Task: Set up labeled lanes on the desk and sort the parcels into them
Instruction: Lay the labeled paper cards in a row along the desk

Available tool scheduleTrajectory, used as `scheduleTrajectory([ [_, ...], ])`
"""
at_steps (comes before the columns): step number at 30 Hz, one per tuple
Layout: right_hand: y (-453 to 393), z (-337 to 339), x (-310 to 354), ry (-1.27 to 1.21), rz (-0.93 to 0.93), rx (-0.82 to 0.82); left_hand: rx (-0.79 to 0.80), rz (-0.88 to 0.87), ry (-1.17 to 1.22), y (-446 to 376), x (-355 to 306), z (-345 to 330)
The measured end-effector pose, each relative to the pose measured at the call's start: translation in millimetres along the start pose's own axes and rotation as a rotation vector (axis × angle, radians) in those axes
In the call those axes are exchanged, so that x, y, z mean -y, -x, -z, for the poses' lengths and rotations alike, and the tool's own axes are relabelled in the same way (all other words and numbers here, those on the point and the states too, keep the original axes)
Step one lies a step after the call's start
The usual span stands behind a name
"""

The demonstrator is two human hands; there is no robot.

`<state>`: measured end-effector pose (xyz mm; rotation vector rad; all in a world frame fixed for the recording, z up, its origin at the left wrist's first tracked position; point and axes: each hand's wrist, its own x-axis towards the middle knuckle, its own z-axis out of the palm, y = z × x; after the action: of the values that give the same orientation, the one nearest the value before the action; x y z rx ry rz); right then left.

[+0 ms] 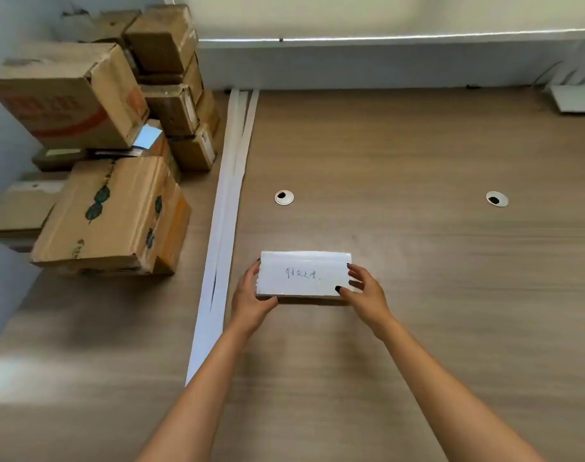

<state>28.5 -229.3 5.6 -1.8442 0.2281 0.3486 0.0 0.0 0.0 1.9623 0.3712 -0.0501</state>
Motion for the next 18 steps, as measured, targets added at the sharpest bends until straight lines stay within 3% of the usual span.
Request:
scheduleTrajectory([
  [5,-32,-5,-12,0.201,-0.123,-0.094,0.015,0.204,-0.023,-34,17,-5],
  [9,-44,-16,-14,0.23,-0.14,-0.11,-0.03,0.219,-0.03,-42,19,-25],
  [12,-49,-17,-16,0.166,-0.153,-0.157,-0.114,0.268,0.084,-47,16,-32],
  [18,-49,-5,-3,-0.063,-0.144,-0.253,-0.138,0.353,0.238,-56,11,-22],
])
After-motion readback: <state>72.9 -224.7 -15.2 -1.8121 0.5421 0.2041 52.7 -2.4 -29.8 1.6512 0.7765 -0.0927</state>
